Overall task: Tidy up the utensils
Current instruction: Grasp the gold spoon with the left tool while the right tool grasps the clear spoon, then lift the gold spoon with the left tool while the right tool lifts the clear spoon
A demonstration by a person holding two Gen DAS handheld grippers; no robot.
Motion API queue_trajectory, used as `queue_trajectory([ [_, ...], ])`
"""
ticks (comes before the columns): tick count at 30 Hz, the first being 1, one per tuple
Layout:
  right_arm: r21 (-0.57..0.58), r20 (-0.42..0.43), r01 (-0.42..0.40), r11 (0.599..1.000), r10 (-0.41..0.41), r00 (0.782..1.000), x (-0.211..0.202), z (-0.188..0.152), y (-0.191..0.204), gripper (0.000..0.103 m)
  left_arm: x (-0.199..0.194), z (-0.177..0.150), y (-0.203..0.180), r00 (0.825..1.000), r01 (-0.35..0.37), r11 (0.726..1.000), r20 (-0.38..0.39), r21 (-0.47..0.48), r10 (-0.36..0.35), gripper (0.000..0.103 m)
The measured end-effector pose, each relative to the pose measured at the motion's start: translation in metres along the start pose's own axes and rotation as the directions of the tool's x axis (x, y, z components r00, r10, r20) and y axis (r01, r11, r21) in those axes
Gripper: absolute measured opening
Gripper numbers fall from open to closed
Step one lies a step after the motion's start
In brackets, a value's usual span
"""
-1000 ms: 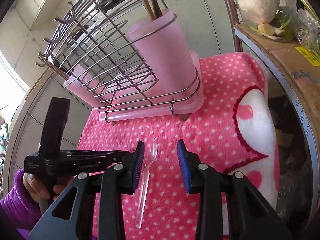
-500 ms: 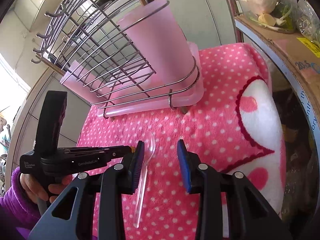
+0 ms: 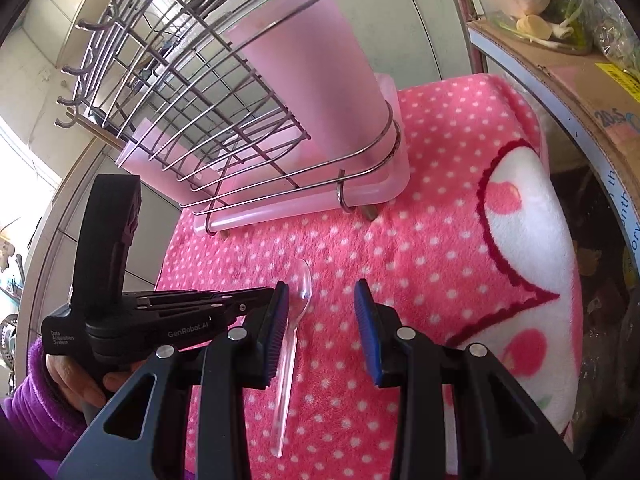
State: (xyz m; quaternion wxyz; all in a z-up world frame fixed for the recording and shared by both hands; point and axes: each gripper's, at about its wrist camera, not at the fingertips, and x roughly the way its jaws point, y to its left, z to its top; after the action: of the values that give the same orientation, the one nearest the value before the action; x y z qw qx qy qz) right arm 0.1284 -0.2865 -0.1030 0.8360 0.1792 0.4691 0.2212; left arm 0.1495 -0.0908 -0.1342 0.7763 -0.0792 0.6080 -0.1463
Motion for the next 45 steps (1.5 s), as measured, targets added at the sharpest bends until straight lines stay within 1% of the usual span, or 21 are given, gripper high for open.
queue_trajectory([
  [5, 0.024, -0.043, -0.046, 0.999, 0.047, 0.998, 0.012, 0.008, -0.001, 0.034, -0.02, -0.001, 0.001, 0.996, 0.06, 0.998, 0.065, -0.009, -0.059, 0.003],
  [7, 0.021, -0.059, -0.047, 0.999, 0.049, 0.997, 0.02, 0.013, 0.001, 0.034, -0.033, -0.002, 0.004, 0.992, 0.083, 0.996, 0.098, -0.014, -0.081, 0.003],
  [11, -0.013, -0.109, -0.019, 1.0, 0.018, 0.994, 0.041, 0.02, 0.008, 0.035, -0.062, -0.004, 0.015, 0.976, 0.141, 0.989, 0.175, -0.033, -0.133, 0.003],
  [14, -0.039, -0.143, 0.012, 0.999, -0.018, 0.989, 0.059, 0.02, 0.013, 0.035, -0.083, -0.01, 0.025, 0.959, 0.177, 0.983, 0.231, -0.044, -0.163, 0.003],
  [17, -0.064, -0.159, 0.031, 0.997, -0.04, 0.986, 0.072, 0.018, 0.019, 0.035, -0.1, -0.012, 0.036, 0.944, 0.198, 0.979, 0.278, -0.051, -0.176, 0.002],
  [19, -0.085, -0.154, 0.046, 0.995, -0.059, 0.986, 0.077, 0.015, 0.023, 0.034, -0.106, -0.013, 0.037, 0.935, 0.209, 0.976, 0.305, -0.055, -0.183, 0.002],
  [20, -0.095, -0.149, 0.054, 0.994, -0.068, 0.987, 0.079, 0.014, 0.026, 0.031, -0.11, -0.014, 0.039, 0.929, 0.215, 0.975, 0.32, -0.056, -0.187, 0.002],
  [21, -0.106, -0.142, 0.066, 0.992, -0.081, 0.986, 0.08, 0.013, 0.028, 0.025, -0.117, -0.016, 0.044, 0.924, 0.22, 0.974, 0.331, -0.057, -0.189, 0.002],
  [22, -0.108, -0.142, 0.072, 0.991, -0.087, 0.986, 0.08, 0.011, 0.028, 0.01, -0.122, -0.018, 0.046, 0.919, 0.225, 0.973, 0.345, -0.057, -0.193, 0.002],
  [23, -0.107, -0.138, 0.073, 0.992, -0.088, 0.986, 0.08, 0.011, 0.028, 0.005, -0.126, -0.019, 0.05, 0.914, 0.23, 0.972, 0.355, -0.056, -0.195, 0.002],
  [25, -0.119, -0.113, 0.081, 0.99, -0.095, 0.989, 0.076, 0.008, 0.032, 0.003, -0.134, -0.022, 0.055, 0.904, 0.239, 0.969, 0.377, -0.058, -0.201, 0.002],
  [29, -0.136, -0.046, 0.073, 0.988, -0.08, 0.996, 0.056, 0.003, 0.042, 0.003, -0.148, -0.027, 0.059, 0.886, 0.257, 0.965, 0.414, -0.061, -0.21, 0.002],
  [31, -0.148, -0.001, 0.069, 0.987, -0.07, 0.998, 0.037, 0.003, 0.046, 0.003, -0.155, -0.03, 0.059, 0.872, 0.267, 0.962, 0.441, -0.06, -0.215, 0.002],
  [33, -0.168, 0.068, 0.075, 0.983, -0.065, 0.996, 0.017, 0.002, 0.055, 0.003, -0.166, -0.031, 0.061, 0.852, 0.28, 0.958, 0.474, -0.057, -0.221, 0.002],
  [34, -0.188, 0.116, 0.08, 0.979, -0.059, 0.991, 0.004, 0.002, 0.061, 0.003, -0.174, -0.032, 0.063, 0.84, 0.289, 0.956, 0.494, -0.056, -0.225, 0.002],
  [37, -0.223, 0.221, 0.104, 0.969, -0.054, 0.974, -0.025, 0.004, 0.074, 0.003, -0.193, -0.034, 0.067, 0.806, 0.302, 0.952, 0.545, -0.042, -0.232, 0.002],
  [38, -0.233, 0.26, 0.109, 0.966, -0.046, 0.965, -0.036, 0.005, 0.079, 0.003, -0.199, -0.034, 0.068, 0.796, 0.305, 0.952, 0.558, -0.036, -0.234, 0.002],
  [39, -0.238, 0.293, 0.111, 0.965, -0.038, 0.955, -0.047, 0.008, 0.081, 0.003, -0.207, -0.034, 0.068, 0.783, 0.308, 0.951, 0.576, -0.03, -0.235, 0.002],
  [42, -0.242, 0.395, 0.116, 0.963, -0.011, 0.919, -0.08, 0.018, 0.089, 0.003, -0.227, -0.032, 0.064, 0.752, 0.311, 0.95, 0.615, -0.014, -0.237, 0.002],
  [45, -0.237, 0.489, 0.126, 0.963, 0.007, 0.872, -0.113, 0.031, 0.093, 0.003, -0.248, -0.028, 0.062, 0.718, 0.316, 0.949, 0.653, 0.005, -0.243, 0.002],
])
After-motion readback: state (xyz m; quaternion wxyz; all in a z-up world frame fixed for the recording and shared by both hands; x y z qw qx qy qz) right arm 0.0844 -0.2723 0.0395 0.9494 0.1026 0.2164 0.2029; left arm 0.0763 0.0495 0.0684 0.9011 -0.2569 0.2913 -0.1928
